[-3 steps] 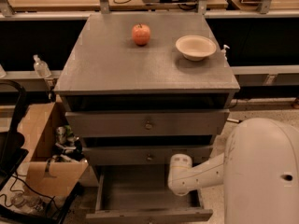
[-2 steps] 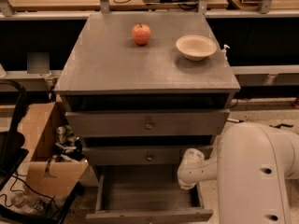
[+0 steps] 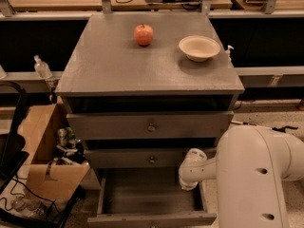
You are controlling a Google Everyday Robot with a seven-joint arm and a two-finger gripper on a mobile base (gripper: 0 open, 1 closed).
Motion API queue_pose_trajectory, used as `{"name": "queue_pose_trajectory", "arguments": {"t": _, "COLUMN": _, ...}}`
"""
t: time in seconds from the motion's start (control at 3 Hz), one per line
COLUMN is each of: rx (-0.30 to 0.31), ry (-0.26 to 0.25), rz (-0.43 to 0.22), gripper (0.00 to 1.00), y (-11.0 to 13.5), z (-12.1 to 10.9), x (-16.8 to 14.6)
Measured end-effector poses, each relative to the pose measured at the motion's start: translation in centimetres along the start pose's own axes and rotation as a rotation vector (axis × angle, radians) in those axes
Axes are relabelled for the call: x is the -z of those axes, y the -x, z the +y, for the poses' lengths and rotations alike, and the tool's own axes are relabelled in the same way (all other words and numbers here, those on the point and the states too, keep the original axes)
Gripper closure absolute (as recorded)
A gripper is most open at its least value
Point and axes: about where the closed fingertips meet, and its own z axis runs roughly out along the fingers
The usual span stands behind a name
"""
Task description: Open bottom drawer
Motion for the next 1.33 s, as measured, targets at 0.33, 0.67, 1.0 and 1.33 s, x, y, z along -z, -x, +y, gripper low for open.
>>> {"name": "queue_pose_trajectory", "arguments": {"t": 0.33, "rx": -0.007, "ry": 0.078, "rz": -0.027, "gripper": 1.0, "y": 0.6, "z": 2.5, "x": -3.6}}
{"name": "queue_pose_trajectory", "arguments": {"t": 0.67, "rx": -0.022, "ry": 0.171, "rz": -0.082, "gripper": 1.0, "y": 1.2, "z": 7.1, "x": -8.7}}
{"name": "queue_pose_trajectory", "arguments": {"t": 1.0, "rx": -0.023, "ry": 0.169, "rz": -0.081, "gripper": 1.0, "y": 1.2, "z": 7.0, "x": -8.5}}
{"name": "queue_pose_trajectory", "arguments": {"t": 1.33, "rx": -0.083, "ry": 0.225, "rz": -0.085, "gripper": 1.0, "y": 0.2, "z": 9.8, "x": -8.9}}
